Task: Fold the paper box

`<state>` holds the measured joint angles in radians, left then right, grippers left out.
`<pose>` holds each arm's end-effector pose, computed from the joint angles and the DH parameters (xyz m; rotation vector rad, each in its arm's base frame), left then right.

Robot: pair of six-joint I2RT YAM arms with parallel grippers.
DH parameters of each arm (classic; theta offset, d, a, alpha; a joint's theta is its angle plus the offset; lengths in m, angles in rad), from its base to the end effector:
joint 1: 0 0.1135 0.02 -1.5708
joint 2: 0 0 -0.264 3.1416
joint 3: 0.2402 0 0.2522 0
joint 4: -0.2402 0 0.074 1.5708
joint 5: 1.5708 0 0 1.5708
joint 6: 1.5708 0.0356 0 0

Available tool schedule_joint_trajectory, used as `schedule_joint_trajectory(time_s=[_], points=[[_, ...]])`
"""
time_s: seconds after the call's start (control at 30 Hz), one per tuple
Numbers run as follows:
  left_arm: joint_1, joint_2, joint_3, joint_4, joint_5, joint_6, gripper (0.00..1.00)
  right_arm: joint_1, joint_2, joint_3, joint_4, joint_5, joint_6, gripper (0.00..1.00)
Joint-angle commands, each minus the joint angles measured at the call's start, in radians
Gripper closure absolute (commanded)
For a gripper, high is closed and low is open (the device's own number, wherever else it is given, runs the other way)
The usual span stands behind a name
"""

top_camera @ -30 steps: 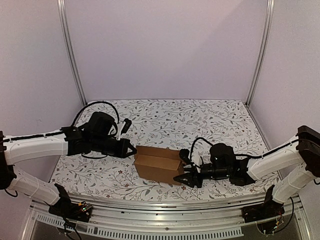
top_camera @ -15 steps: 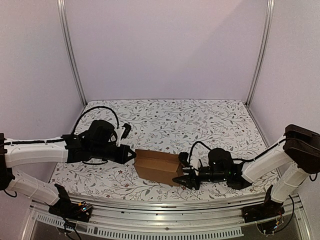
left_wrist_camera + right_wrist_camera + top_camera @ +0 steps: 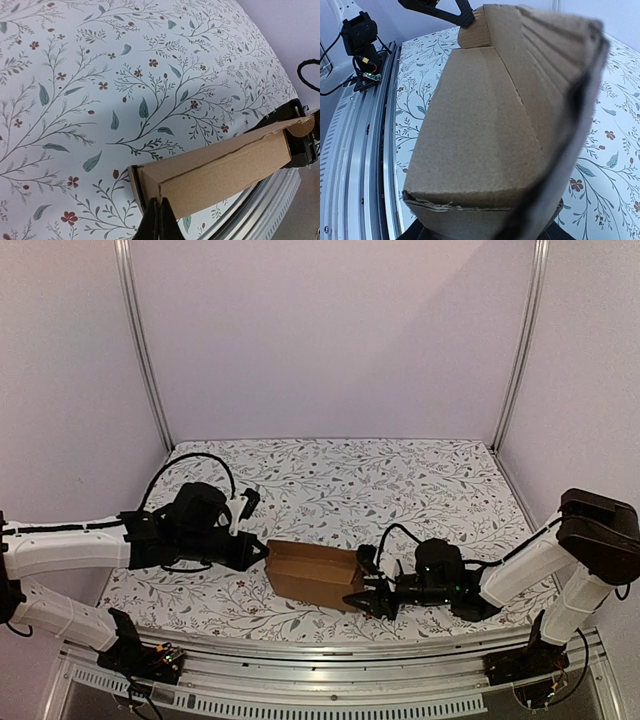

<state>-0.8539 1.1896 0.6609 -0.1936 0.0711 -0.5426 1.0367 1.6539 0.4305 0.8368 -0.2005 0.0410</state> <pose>0.1595 -0.1869 0.2144 0.4144 2.3892 -0.7701 0.1377 0.2468 0.1256 -1.1041 1.7402 0.8872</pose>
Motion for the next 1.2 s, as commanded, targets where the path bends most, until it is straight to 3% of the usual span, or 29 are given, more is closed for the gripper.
schedule_joint_trajectory(time_s=[0.0, 1.17], points=[[-0.034, -0.019, 0.044, -0.127, -0.01, 0.039, 1.0, -0.01, 0.017, -0.002, 0.05, 0.095, 0.042, 0.73], [-0.043, 0.02, 0.077, -0.184, -0.068, 0.068, 1.0, -0.002, 0.006, -0.021, 0.018, 0.091, 0.021, 0.74]])
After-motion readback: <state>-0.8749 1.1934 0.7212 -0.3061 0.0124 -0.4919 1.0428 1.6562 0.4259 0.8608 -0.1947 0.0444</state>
